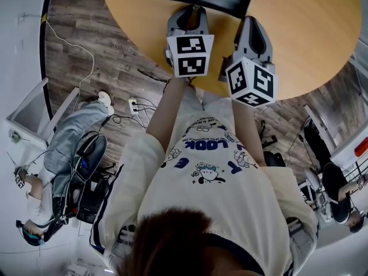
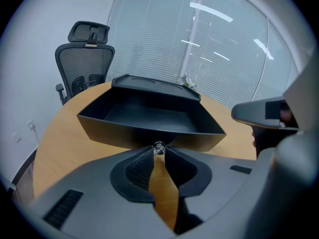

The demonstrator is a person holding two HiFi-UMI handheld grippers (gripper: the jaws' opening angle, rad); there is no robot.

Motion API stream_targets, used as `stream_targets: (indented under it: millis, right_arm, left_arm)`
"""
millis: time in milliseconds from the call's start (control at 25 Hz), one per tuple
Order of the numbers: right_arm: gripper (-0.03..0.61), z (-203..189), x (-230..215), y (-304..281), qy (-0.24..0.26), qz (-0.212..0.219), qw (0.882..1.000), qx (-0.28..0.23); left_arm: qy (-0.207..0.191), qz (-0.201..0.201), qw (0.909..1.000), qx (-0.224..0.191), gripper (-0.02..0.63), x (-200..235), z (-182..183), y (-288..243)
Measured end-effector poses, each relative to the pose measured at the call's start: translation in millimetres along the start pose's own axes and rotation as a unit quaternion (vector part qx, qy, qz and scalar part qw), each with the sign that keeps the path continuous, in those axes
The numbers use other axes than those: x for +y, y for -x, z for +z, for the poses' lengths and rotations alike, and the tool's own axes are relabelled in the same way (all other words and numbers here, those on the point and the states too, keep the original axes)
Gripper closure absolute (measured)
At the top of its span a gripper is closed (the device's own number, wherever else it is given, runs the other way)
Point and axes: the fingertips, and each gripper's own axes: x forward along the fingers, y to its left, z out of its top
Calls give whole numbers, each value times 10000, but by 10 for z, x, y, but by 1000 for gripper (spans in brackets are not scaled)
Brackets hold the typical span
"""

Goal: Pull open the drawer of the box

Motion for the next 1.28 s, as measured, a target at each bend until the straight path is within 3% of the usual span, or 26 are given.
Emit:
stream_targets:
  millis: [760, 960, 1280]
  right_arm:
    - [541, 14, 34, 65, 13, 2, 10000, -48]
    - [540, 53, 53, 95, 47, 31, 10000, -65]
    - [540, 145, 160, 203, 136, 162, 9996, -172]
  left_arm:
    - [170, -20, 9998, -45, 538, -19, -58, 35]
    - [237, -193, 9994, -166, 525, -75, -26, 105]
    - [173, -99, 9987, -476, 522, -69, 185, 428]
